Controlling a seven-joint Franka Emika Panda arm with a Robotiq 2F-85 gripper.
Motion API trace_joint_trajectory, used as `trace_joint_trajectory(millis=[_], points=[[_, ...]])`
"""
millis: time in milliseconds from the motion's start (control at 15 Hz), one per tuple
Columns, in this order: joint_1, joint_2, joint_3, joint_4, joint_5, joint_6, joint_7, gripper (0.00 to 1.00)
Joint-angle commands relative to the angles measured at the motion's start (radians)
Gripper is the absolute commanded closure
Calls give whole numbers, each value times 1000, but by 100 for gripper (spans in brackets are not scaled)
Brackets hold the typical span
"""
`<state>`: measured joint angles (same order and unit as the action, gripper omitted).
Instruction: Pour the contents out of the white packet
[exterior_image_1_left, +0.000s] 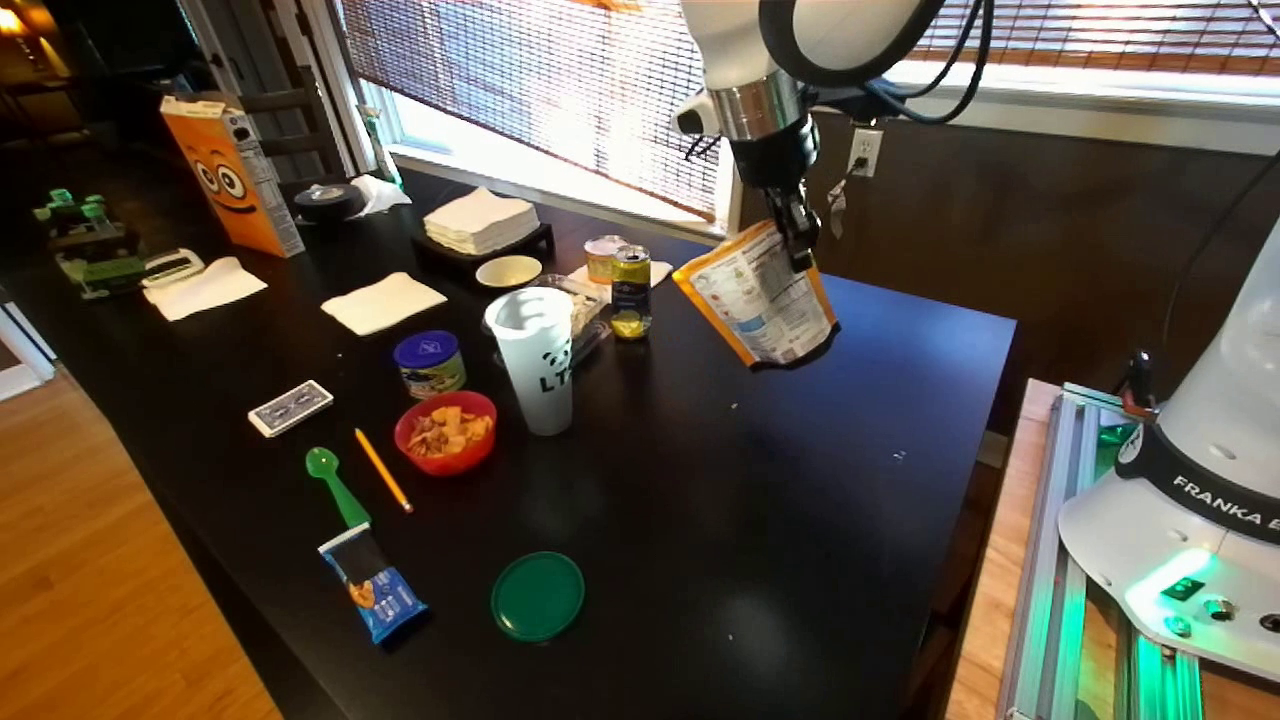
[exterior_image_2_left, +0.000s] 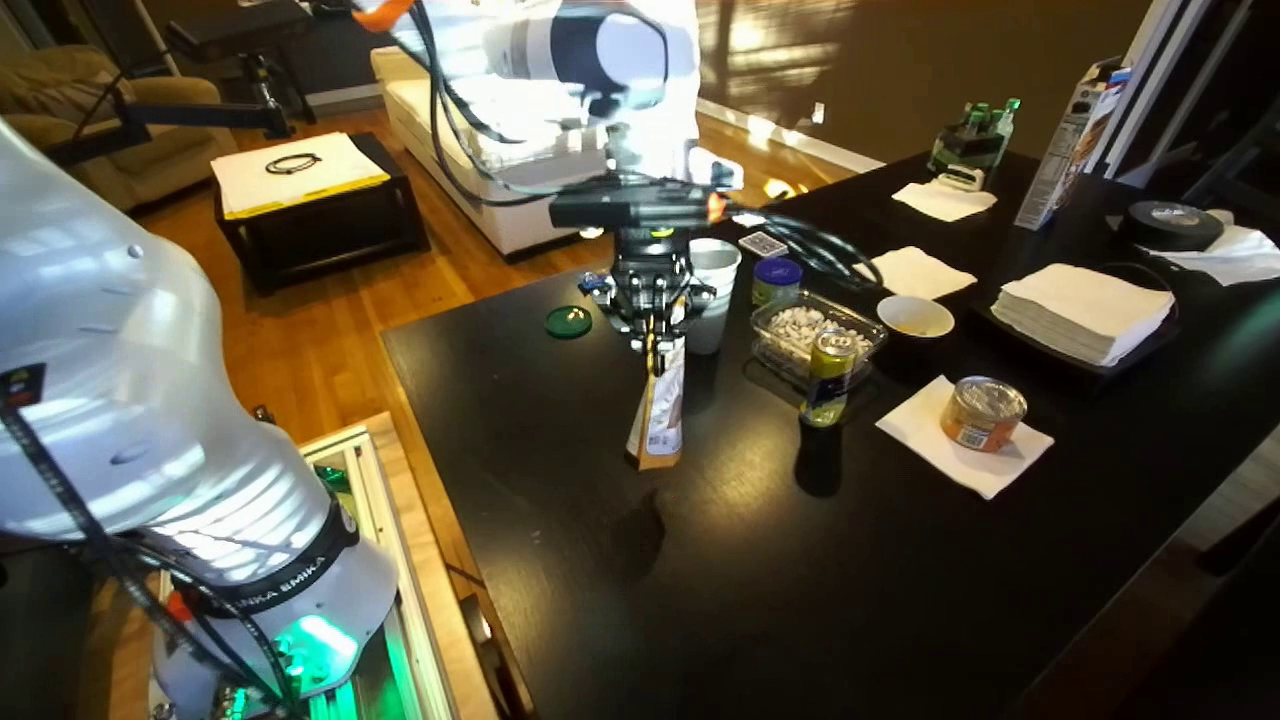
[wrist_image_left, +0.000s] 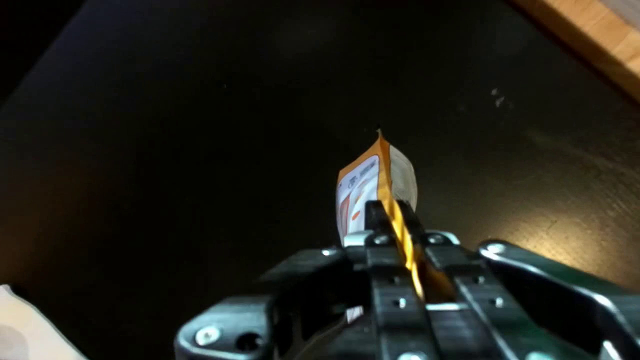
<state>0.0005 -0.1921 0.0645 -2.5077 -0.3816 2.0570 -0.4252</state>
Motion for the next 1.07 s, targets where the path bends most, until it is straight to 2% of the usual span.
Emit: trace_joint_trajectory(millis=[0, 67, 467, 533, 667, 1000], points=[[29, -9, -11, 26, -14, -71, 3, 98], [38, -15, -8, 42, -15, -95, 3, 93], [37, -3, -18, 32, -13, -86, 2, 93], [37, -3, -18, 32, -13, -86, 2, 98], [41, 19, 23, 76, -110, -230, 76, 98], [91, 78, 77, 166, -210, -484, 81, 98]])
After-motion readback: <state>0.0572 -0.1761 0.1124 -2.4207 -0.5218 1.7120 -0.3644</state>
